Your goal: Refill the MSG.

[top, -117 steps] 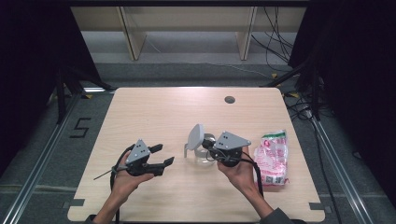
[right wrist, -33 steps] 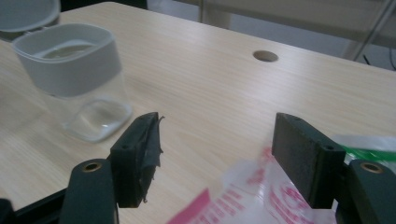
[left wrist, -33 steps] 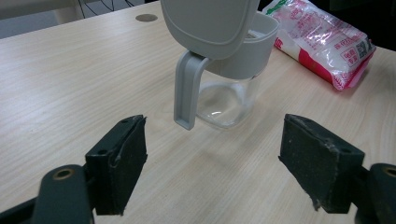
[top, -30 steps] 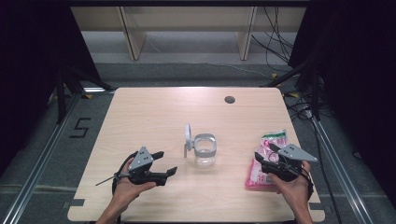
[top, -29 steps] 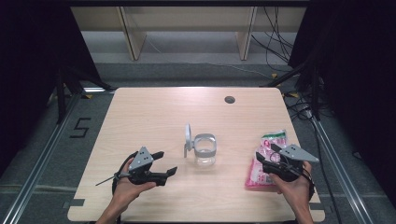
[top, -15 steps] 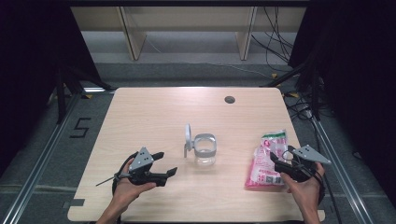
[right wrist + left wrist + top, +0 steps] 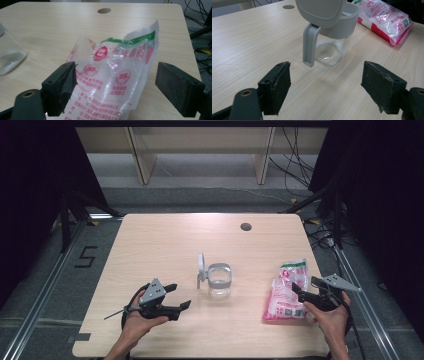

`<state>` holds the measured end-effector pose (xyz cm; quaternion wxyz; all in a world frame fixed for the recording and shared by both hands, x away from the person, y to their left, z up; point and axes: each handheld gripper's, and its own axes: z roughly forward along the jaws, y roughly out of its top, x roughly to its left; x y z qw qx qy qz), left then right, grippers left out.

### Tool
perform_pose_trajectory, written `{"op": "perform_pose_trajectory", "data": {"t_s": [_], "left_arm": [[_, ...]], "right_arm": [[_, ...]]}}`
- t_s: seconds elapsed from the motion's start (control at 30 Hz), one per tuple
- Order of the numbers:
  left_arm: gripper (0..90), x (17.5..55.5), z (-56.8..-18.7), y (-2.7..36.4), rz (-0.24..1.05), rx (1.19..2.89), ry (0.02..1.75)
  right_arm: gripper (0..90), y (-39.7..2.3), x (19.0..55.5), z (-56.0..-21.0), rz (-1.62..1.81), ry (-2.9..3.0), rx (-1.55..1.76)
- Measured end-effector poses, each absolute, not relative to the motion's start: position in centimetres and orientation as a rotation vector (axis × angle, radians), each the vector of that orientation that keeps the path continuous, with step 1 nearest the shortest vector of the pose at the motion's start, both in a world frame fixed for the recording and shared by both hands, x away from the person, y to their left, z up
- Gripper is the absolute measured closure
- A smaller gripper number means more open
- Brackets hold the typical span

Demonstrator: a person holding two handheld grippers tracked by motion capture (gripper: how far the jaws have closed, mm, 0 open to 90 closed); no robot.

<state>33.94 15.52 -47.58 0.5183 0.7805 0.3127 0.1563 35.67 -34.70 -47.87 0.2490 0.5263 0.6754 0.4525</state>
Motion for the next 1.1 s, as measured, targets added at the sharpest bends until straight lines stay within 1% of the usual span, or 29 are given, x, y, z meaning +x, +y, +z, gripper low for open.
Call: {"op": "perform_pose_trajectory", "data": {"t_s": [0.07, 0.13, 0.17, 0.23, 0.27, 0.33, 0.43, 0.47, 0.57, 0.6, 0.67, 0.73, 0.77, 0.9, 0.97, 1.07, 1.1], "left_arm": [[22.5, 34.1, -47.5, 15.7, 0.391, 1.894, 0.716], [22.5, 34.1, -47.6, 15.6, 0.389, 1.895, 0.722], [22.5, 34.0, -47.6, 15.6, 0.388, 1.893, 0.743], [22.5, 34.1, -47.6, 15.7, 0.398, 1.905, 0.716], [22.5, 34.0, -47.6, 15.5, 0.385, 1.894, 0.741], [22.6, 34.0, -47.6, 15.5, 0.386, 1.895, 0.738], [22.6, 34.1, -47.6, 15.5, 0.388, 1.899, 0.716], [22.6, 34.1, -47.6, 15.5, 0.387, 1.898, 0.719], [22.6, 34.0, -47.7, 15.4, 0.381, 1.893, 0.732], [22.6, 33.9, -47.7, 15.3, 0.376, 1.887, 0.745], [22.6, 33.9, -47.7, 15.3, 0.373, 1.889, 0.744], [22.6, 34.1, -47.7, 15.4, 0.393, 1.906, 0.714], [22.6, 34.1, -47.7, 15.4, 0.390, 1.905, 0.718], [22.6, 34.0, -47.8, 15.2, 0.377, 1.899, 0.737], [22.6, 34.1, -47.8, 15.3, 0.383, 1.904, 0.717], [22.6, 33.9, -47.8, 15.1, 0.368, 1.892, 0.739], [22.7, 33.9, -47.8, 15.1, 0.368, 1.892, 0.741]], "right_arm": [[19.2, -35.2, 35.9, -48.0, 1.234, 1.856, 1.423], [20.4, -35.3, 36.1, -48.2, 1.230, 1.853, 1.435], [23.1, -35.3, 36.1, -48.2, 1.220, 1.870, 1.427], [24.0, -35.3, 36.3, -48.3, 1.223, 1.882, 1.414], [25.3, -35.2, 36.4, -48.3, 1.219, 1.897, 1.415], [27.0, -34.9, 36.3, -48.3, 1.233, 1.884, 1.471], [28.8, -35.3, 36.6, -48.6, 1.219, 1.899, 1.436], [29.0, -35.2, 36.6, -48.6, 1.202, 1.897, 1.469], [34.8, -35.4, 36.9, -48.9, 1.186, 1.927, 1.451], [34.8, -35.4, 36.9, -48.9, 1.186, 1.927, 1.451], [39.5, -35.3, 36.9, -49.1, 1.195, 1.934, 1.492], [40.6, -35.2, 37.1, -49.2, 1.204, 1.928, 1.487], [41.5, -35.6, 37.2, -49.2, 1.194, 1.946, 1.447], [45.8, -35.7, 37.4, -49.4, 1.204, 1.945, 1.476], [46.1, -35.5, 37.2, -49.3, 1.210, 1.941, 1.523], [47.6, -35.4, 37.3, -49.4, 1.212, 1.947, 1.533], [48.2, -35.6, 37.7, -49.6, 1.198, 1.961, 1.475]]}}
